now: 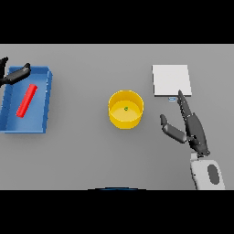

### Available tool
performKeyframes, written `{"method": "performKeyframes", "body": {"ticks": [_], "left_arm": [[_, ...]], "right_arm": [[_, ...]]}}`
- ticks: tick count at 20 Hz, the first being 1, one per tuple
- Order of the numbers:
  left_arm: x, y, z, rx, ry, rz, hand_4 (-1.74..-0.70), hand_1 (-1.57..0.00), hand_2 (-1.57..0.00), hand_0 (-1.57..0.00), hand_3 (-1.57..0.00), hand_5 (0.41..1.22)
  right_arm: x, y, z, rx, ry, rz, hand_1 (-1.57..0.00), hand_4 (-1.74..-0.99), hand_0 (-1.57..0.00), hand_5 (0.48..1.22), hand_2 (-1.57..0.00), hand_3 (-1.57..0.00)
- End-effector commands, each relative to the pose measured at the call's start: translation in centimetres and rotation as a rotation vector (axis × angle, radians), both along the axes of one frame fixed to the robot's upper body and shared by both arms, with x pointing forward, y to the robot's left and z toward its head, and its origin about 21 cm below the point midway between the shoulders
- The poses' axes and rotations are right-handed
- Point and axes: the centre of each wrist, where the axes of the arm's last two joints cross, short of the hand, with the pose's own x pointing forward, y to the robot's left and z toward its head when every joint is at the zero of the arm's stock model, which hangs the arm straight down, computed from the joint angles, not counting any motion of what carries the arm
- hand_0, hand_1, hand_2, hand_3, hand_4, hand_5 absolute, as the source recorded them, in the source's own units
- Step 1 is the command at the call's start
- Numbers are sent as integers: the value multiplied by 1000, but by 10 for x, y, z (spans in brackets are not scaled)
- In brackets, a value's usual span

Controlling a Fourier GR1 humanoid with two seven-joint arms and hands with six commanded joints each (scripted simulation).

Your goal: Pick up the red beaker and tilt it to pour out 1 green nut into yellow bowl. Pick up the yellow bowl and place it on the metallic measuring scale.

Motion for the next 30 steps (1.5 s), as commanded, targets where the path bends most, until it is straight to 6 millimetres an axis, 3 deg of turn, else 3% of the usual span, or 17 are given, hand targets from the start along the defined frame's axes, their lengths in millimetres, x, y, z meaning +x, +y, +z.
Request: {"method": "performKeyframes", "body": {"ticks": [1, 4, 6, 8, 12, 17, 23, 28, 30], "left_arm": [[1, 0, -1, -3, -15, -5, -738, -70, -63, -83, -39, 656], [-1, 1, -3, -29, -57, 4, -728, -36, -32, -42, -19, 664], [1, -3, -1, -38, -82, -5, -718, -22, -20, -27, -12, 675], [-2, -5, -4, -52, -94, -3, -720, -14, -12, -17, -7, 685], [-2, -7, -3, -66, -110, -9, -738, -5, -5, -6, -2, 709], [-5, -5, -2, -79, -116, -21, -747, -1, -1, -1, 0, 711], [-6, -3, -5, -86, -124, -23, -755, 0, 1, 0, 1, 717], [-5, 1, -6, -121, -137, -19, -780, 1, 1, 1, 1, 721], [-5, 0, -5, -120, -142, -22, -784, 1, 1, 1, 1, 725]], "right_arm": [[1, 3, 1, 16, 17, 3, 1, -1290, 1, 714, 1, 1], [6, 10, 9, -47, 30, -8, 1, -1281, 1, 688, 1, 1], [15, 6, 21, -155, 19, -7, 1, -1222, 1, 662, 1, 1], [25, 12, 29, -183, -31, 120, 1, -1167, -13, 672, 1, 1], [45, 23, 48, -384, -93, 334, 1, -1254, -5, 666, 1, 1], [62, 43, 63, -733, -131, 488, 1, -1230, -1, 620, 1, 1], [82, 66, 78, -948, -165, 685, 1, -1226, 1, 632, 1, 1], [87, 82, 74, -1043, -146, 784, 1, -1214, 1, 648, 1, 1], [90, 80, 70, -1065, -147, 815, 1, -1220, 1, 651, 1, 1]]}}
